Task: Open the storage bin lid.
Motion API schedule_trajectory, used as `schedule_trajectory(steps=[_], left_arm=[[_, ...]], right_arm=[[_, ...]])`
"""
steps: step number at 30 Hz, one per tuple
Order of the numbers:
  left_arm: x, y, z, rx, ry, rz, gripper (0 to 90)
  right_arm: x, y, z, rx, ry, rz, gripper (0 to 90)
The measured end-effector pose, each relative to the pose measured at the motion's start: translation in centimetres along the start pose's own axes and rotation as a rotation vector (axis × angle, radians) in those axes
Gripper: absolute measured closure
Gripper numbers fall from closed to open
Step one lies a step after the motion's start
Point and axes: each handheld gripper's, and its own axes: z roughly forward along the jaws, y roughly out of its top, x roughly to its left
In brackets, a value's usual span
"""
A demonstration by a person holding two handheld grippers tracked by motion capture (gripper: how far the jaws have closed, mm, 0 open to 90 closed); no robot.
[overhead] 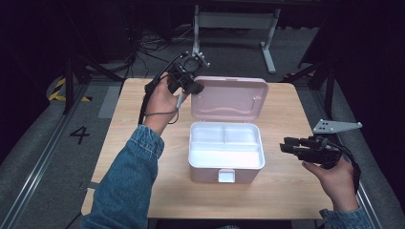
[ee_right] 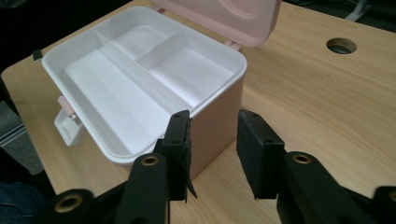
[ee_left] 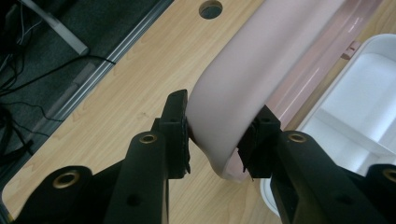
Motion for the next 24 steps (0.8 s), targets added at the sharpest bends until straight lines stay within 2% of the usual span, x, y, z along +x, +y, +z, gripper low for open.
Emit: schedule_trajectory(steps=[5,9,16,24], left_arm=[[0.4,0.1,0.5,-0.002,0.005,-0.005,64.7],[0.8,0.3,1.0,-0.001,-0.004,-0.022,64.2],[1.7,1.1,1.8,0.048,-0.013,-0.056,62.5],[2.8,1.4,3.6,0.070,-0.012,-0.084,60.0]], right_arm=[[-0.4,-0.3,0.6,0.031,-0.024,-0.002,59.4],[-0.6,-0.4,0.9,0.040,-0.022,-0.002,58.3],[-0.8,-0.5,1.1,0.050,-0.010,0.007,57.7],[-1.2,-0.6,1.0,0.043,-0.009,0.015,57.5]])
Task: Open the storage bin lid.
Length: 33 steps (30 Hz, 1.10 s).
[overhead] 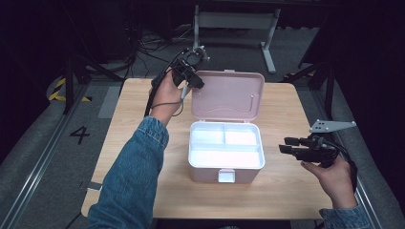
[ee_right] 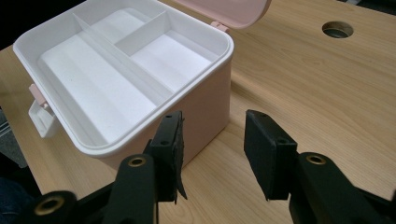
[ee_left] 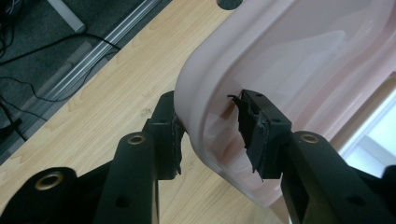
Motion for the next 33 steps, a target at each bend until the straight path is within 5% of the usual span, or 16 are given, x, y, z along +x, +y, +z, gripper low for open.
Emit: schedule_trajectory(steps=[18,33], left_arm=[[1.3,0.4,3.9,0.056,0.041,-0.020,61.5],[2.1,0.2,6.7,0.123,0.019,-0.041,63.0]], right_arm=[[-0.9,0.0,0.6,0.006,0.010,0.010,57.7],[-1.0,-0.1,0.4,-0.004,0.019,0.015,57.7]])
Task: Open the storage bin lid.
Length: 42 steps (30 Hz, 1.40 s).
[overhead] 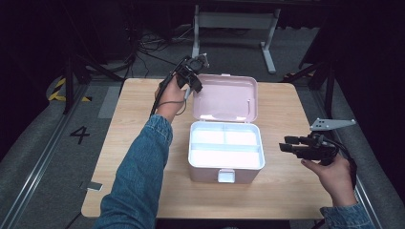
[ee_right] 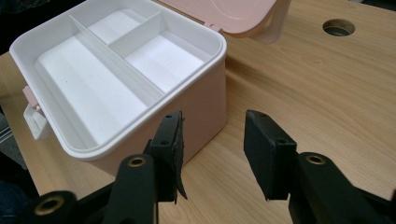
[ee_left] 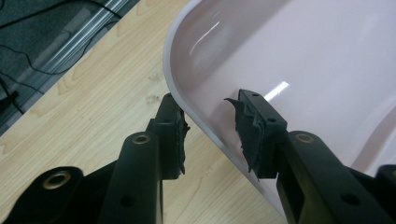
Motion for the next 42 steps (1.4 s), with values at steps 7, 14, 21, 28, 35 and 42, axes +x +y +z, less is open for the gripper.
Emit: schedule_trajectory(steps=[7,14,21,28,35,42], left_arm=[[0.7,-0.5,1.1,0.032,-0.048,-0.010,64.1],[1.0,-0.8,1.4,0.017,-0.096,-0.015,64.2],[0.2,-0.8,1.5,0.025,-0.092,0.017,62.6],[0.3,-1.6,0.2,0.002,-0.109,0.013,60.0],[-0.3,-2.7,-2.2,-0.042,-0.124,0.044,56.8],[-1.4,-5.5,-4.8,-0.080,-0.129,0.075,55.1]], right_arm=[[0.0,-0.1,-0.2,-0.004,0.001,-0.001,57.6],[-0.1,-0.1,-0.2,-0.002,0.000,0.005,57.5],[-0.1,-0.2,-0.2,0.001,0.002,0.004,57.4],[-0.2,-0.2,0.0,0.007,0.000,0.012,57.3],[-0.3,-0.2,0.1,0.010,-0.001,0.014,57.2],[-0.5,-0.2,0.5,0.015,-0.001,0.021,56.5]])
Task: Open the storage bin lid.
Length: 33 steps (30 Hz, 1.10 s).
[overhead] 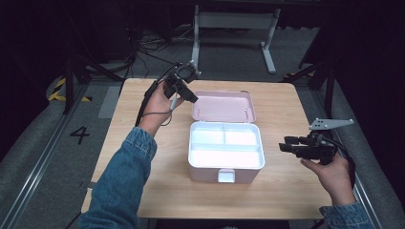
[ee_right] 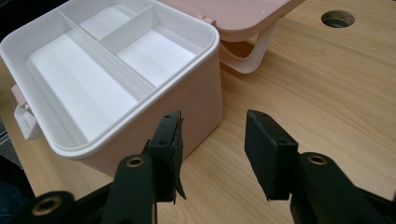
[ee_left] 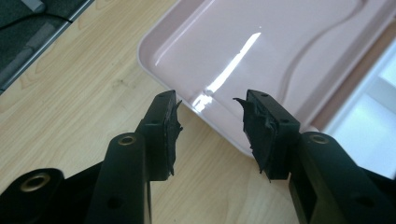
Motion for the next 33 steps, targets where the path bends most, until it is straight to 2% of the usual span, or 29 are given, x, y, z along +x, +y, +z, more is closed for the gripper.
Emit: schedule_trajectory(steps=[7,13,15,23,26,28,31,33], left_arm=[[-1.3,-2.7,-2.9,-0.025,-0.010,0.007,54.3],[-2.6,-5.4,-4.4,-0.046,-0.005,0.008,53.5],[-2.9,-6.2,-4.6,-0.046,-0.010,0.016,53.5],[-4.2,-9.7,-5.4,-0.076,-0.016,-0.002,53.0],[-5.0,-11.2,-5.4,-0.087,-0.024,-0.016,52.3],[-5.4,-12.3,-5.4,-0.092,-0.015,-0.026,51.0],[-5.8,-13.9,-5.2,-0.099,-0.025,-0.055,50.8],[-5.8,-14.5,-5.1,-0.078,-0.019,-0.067,50.1]], right_arm=[[0.1,0.3,0.6,0.008,0.006,-0.011,56.2],[-0.1,0.2,0.8,0.014,0.003,-0.006,55.9],[-0.1,0.2,0.8,0.012,0.003,-0.005,55.9],[-0.3,0.5,1.0,0.013,0.003,-0.004,55.6],[-0.5,0.6,1.0,0.016,0.000,-0.012,55.3],[-0.7,0.9,1.0,0.013,-0.002,-0.012,54.7],[-0.9,1.2,1.1,0.015,-0.011,-0.017,53.9],[-1.0,1.3,1.2,0.014,-0.013,-0.021,53.9]])
